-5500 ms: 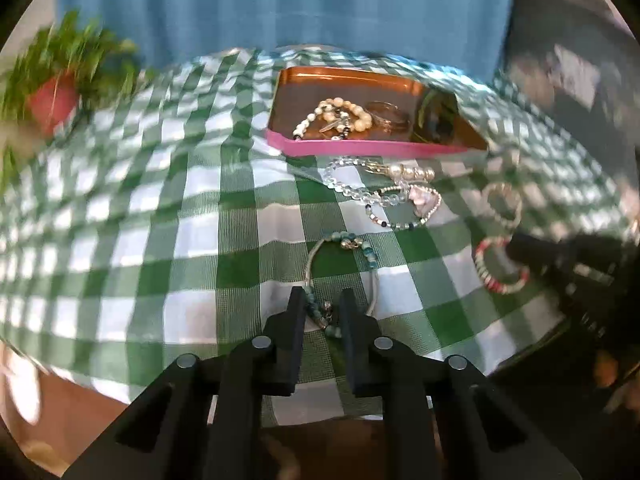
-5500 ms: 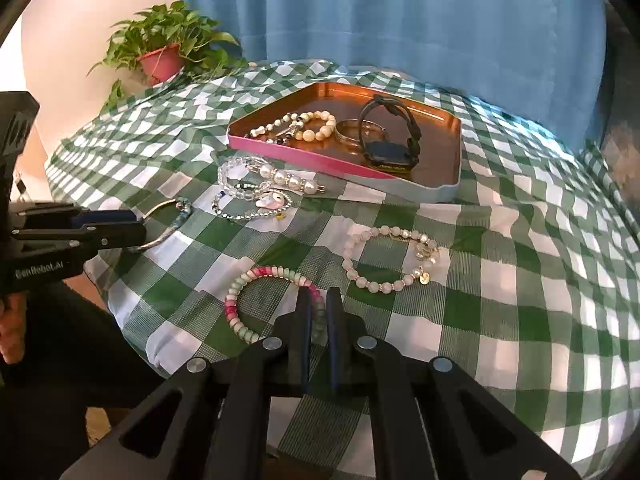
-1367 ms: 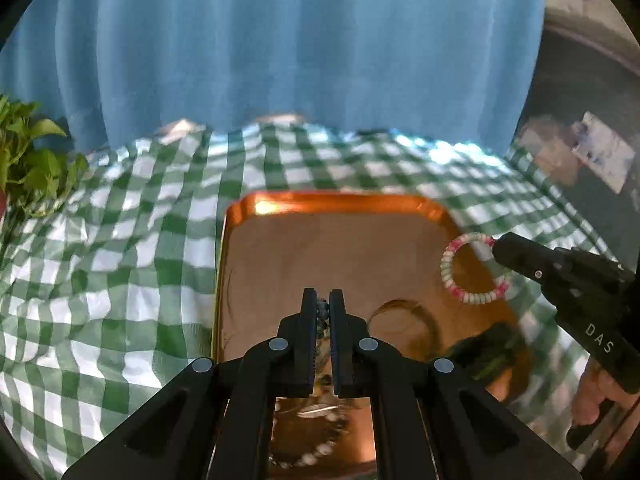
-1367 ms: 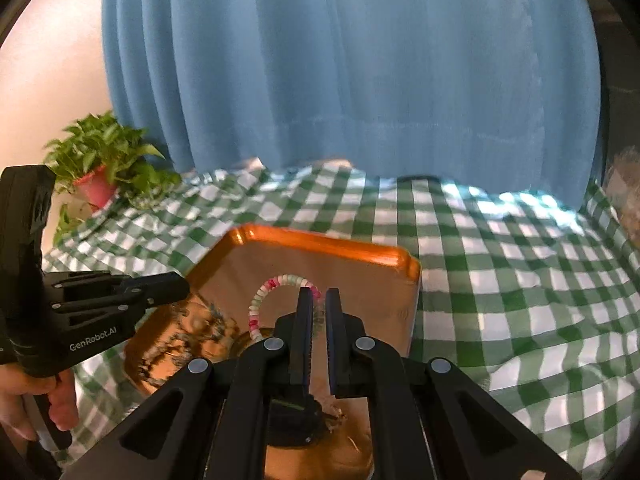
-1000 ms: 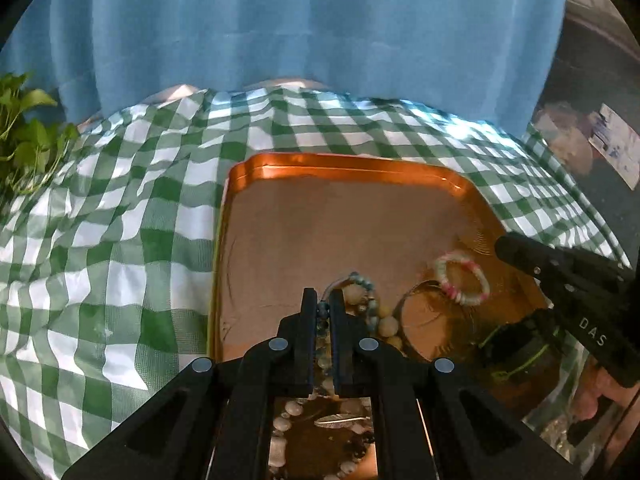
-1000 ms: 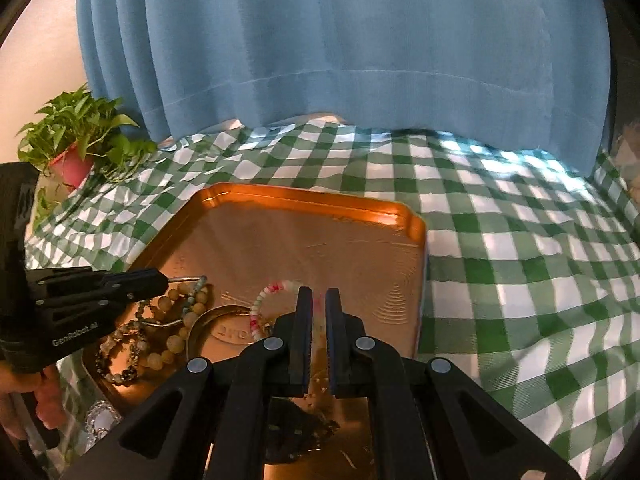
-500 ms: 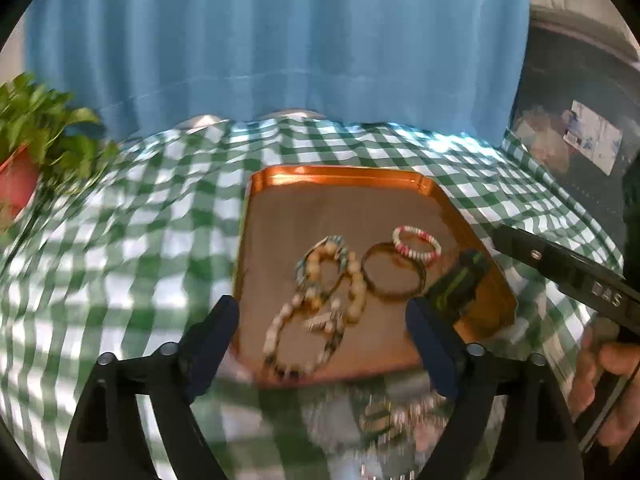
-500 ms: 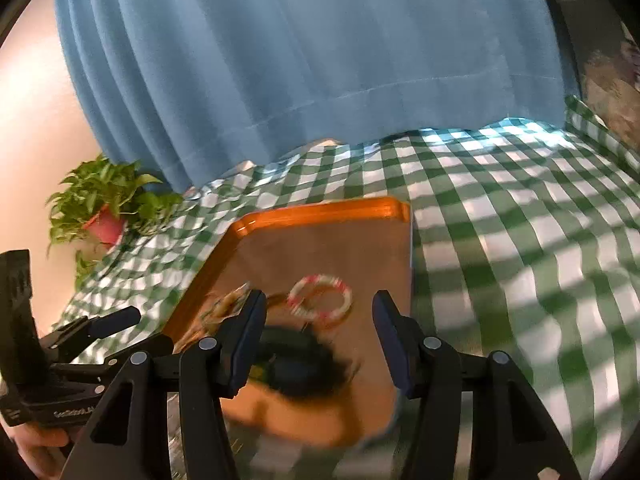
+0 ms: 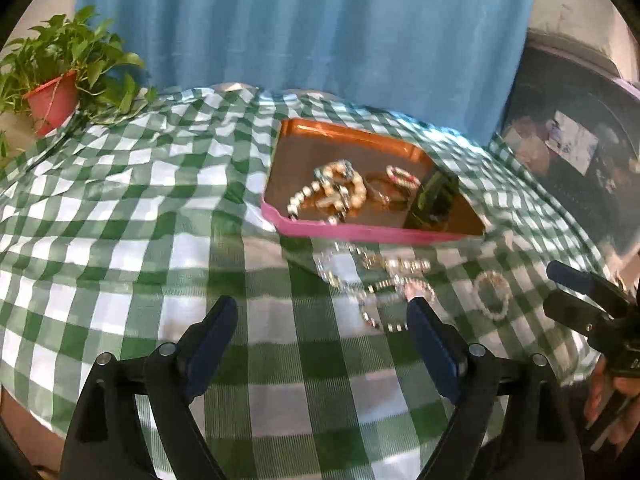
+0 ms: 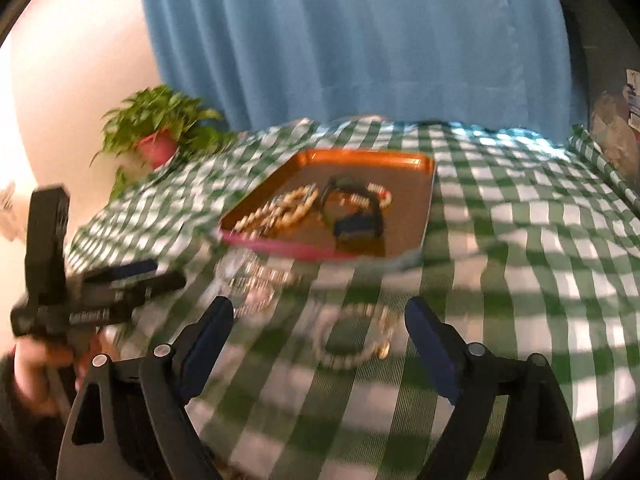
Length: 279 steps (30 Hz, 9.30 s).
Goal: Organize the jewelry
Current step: 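Pull both grippers back toward the jewelry left on the cloth, then grasp the clear crystal bracelet with the left gripper while the right gripper grasps the pearl pendant, then carry the crystal bracelet with the left gripper while the right gripper carries the pearl pendant over the tray, then open both grippers to release the crystal bracelet and pearl pendant in the tray, then move the left gripper to the black-and-white bracelet while the right gripper approaches the pearl bracelet, then grasp the black-and-white bracelet with the left gripper while the right gripper grasps the pearl bracelet, then carry the black-and-white bracelet with the left gripper while the right carries the pearl bracelet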
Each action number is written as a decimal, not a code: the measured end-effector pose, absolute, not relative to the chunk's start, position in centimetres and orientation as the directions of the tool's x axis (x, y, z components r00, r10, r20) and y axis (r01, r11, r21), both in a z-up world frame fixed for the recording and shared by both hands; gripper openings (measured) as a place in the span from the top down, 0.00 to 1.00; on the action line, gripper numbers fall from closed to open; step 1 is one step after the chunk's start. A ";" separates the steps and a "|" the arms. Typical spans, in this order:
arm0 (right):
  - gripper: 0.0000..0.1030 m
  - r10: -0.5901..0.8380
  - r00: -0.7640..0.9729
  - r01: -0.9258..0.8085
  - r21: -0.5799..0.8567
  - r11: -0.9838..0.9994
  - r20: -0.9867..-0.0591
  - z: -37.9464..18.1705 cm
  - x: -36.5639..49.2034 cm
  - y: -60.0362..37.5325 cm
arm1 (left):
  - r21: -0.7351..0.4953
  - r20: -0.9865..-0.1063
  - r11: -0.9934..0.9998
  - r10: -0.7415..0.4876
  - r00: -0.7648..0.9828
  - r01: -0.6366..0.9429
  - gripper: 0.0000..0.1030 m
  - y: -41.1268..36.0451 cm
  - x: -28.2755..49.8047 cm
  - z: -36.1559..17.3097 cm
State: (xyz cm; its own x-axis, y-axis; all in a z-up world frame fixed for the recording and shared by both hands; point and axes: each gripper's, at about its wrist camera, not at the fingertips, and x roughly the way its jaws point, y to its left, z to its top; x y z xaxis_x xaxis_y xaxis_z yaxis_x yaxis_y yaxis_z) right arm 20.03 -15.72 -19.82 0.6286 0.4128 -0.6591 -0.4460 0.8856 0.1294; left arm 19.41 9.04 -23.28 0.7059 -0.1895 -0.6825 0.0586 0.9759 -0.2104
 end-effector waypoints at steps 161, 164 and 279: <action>0.44 0.261 0.599 -0.336 0.059 0.940 -0.757 -23.0 37.9 -13.7 | -0.110 -0.781 0.994 -0.088 0.618 0.002 0.84 10.7 39.8 -24.6; 0.33 0.306 0.593 -0.339 0.115 0.934 -0.745 -22.6 37.5 -14.5 | -0.155 -0.769 0.987 -0.141 0.623 0.032 0.56 10.2 38.9 -24.2; 0.95 0.420 0.742 -0.476 0.031 0.879 -0.522 -3.1 14.3 -11.9 | -0.100 -0.510 0.975 -0.223 0.831 0.200 0.96 4.5 13.1 -2.9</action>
